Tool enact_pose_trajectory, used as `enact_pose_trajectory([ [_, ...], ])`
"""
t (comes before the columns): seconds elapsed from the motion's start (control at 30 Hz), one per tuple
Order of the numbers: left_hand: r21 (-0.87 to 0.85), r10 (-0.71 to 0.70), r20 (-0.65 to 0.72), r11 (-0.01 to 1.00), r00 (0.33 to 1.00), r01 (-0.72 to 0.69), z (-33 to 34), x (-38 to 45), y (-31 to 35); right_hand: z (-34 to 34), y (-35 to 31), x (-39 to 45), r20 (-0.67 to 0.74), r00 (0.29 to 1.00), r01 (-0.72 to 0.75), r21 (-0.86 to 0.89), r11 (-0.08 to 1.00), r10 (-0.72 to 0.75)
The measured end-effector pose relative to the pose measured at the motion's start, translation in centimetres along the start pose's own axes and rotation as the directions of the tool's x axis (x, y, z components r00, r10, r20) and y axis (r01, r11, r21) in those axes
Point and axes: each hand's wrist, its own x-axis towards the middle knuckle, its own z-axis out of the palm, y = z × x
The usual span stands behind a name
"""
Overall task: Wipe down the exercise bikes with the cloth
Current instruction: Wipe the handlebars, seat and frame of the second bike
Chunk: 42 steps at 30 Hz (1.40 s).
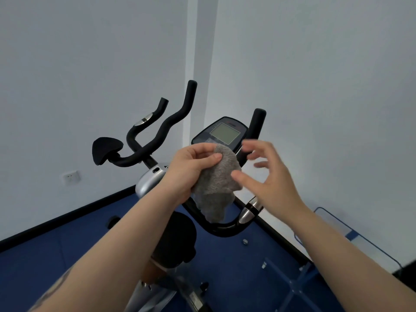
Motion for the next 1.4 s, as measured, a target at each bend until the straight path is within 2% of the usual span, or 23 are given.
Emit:
enact_pose_trajectory([
  [0.07,0.027,0.011,0.092,1.000,0.996,-0.014,0.2,-0.2,0.4,-0.8,0.3,0.4,0.059,0.990,-0.132,0.039,0.990,0.130],
  [0.13,0.020,0.008,0.116,1.000,0.993,-0.011,0.4,-0.2,0.6,-1.2,0.8,0.2,0.133,0.970,-0.217,0.107,0.970,0.203],
  [0.27,0.001,-0.023,0.049,1.000,0.999,0.023,1.1,-0.4,-0.8,-1.1,1.5,-1.0,0.023,0.964,-0.265,0.150,0.952,0.265],
  [0.4,0.157,-0.084,-0.112,0.982,0.990,0.101,2.3,-1.7,-5.3,-0.2,3.5,-3.7,-0.101,0.950,-0.302,-0.052,0.952,0.296],
  [0.47,0.271,-0.067,-0.132,0.957,0.989,0.101,3.1,-2.1,-7.2,-0.2,5.0,-4.9,-0.166,0.934,-0.344,-0.175,0.923,0.316],
  [0.57,0.385,0.017,-0.130,0.922,0.991,0.035,4.6,-1.3,-8.2,-0.9,6.4,-4.5,-0.419,0.883,-0.386,-0.390,0.836,0.213],
  [0.63,0.347,0.027,-0.134,0.937,0.991,0.021,5.9,-0.5,-8.1,-1.1,6.3,-3.6,-0.566,0.802,-0.429,-0.321,0.844,0.193],
  [0.7,0.326,0.039,-0.160,0.945,0.986,0.015,7.0,0.1,-8.2,-0.3,6.3,-3.3,-0.638,0.726,-0.444,-0.150,0.884,0.257],
  [0.8,0.464,0.123,-0.222,0.886,0.967,-0.006,7.3,-0.2,-9.2,2.6,6.2,-4.4,-0.663,0.591,-0.492,0.155,0.857,0.460],
  [0.83,0.519,0.156,-0.225,0.854,0.962,-0.017,7.3,-0.6,-9.7,3.8,6.2,-5.1,-0.653,0.584,-0.496,0.184,0.849,0.483],
  [0.93,0.597,0.201,-0.223,0.802,0.954,-0.030,7.1,-1.7,-10.5,6.3,6.3,-5.7,-0.509,0.661,-0.516,0.224,0.827,0.551],
  [1.0,0.618,0.201,-0.223,0.786,0.954,-0.021,6.9,-1.9,-10.5,6.0,6.9,-4.6,-0.452,0.673,-0.522,0.271,0.809,0.586],
  [1.2,0.699,0.258,-0.241,0.715,0.936,-0.018,5.8,-3.2,-9.8,2.7,8.7,-1.2,-0.500,0.717,-0.402,0.271,0.875,0.485],
  [1.3,0.795,0.349,-0.247,0.607,0.904,-0.017,4.7,-4.1,-9.1,4.7,8.9,-2.9,-0.504,0.688,-0.395,0.343,0.852,0.522],
  [1.4,0.855,0.425,-0.264,0.519,0.866,0.006,3.4,-4.5,-8.5,3.8,9.3,-2.3,-0.454,0.718,-0.395,0.358,0.846,0.528],
])
